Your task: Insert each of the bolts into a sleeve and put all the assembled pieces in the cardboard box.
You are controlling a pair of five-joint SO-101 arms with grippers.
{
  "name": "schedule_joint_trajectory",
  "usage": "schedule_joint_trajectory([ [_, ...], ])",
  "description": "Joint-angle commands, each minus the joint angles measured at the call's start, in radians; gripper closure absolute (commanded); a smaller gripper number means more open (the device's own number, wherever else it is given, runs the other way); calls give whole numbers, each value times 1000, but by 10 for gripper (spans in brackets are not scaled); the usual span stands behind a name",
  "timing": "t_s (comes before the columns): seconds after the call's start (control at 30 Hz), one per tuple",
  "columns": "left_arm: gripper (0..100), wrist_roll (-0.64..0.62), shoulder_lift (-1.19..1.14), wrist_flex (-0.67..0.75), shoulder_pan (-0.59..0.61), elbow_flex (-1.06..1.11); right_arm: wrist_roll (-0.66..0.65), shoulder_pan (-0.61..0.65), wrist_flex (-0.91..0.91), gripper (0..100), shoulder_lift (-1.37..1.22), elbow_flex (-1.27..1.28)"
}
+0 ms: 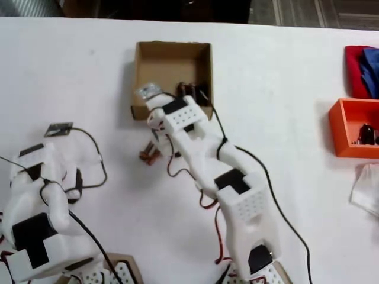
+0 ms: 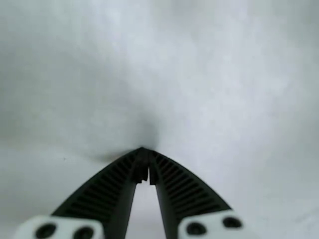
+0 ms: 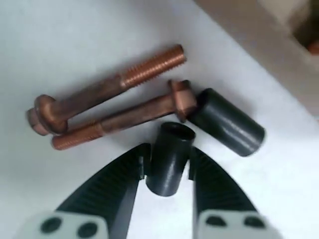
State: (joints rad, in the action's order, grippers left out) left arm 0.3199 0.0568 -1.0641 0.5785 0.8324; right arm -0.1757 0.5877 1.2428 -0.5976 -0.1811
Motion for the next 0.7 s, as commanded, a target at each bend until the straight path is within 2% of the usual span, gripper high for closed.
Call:
schedule_joint_trajectory([
  [0.0, 967, -5, -3, 63, -23, -24, -8, 13, -19, 972, 4, 0],
  [0.17, 967, -5, -8, 61, -23, -27, -6, 13, 35, 977, 62, 14],
  [0.3, 967, -5, -5, 60, -25, -31, -6, 5, 25, 977, 298, 153],
  [0.47, 967, -5, -3, 18, -26, -54, -31, -74, -176, 977, 806, 654],
  [0.57, 966, 17, -3, -101, -74, -153, -57, -188, -338, 978, 1129, 979],
  [0.67, 965, 101, -9, -267, -187, -312, -57, -328, -372, 978, 1392, 1140],
])
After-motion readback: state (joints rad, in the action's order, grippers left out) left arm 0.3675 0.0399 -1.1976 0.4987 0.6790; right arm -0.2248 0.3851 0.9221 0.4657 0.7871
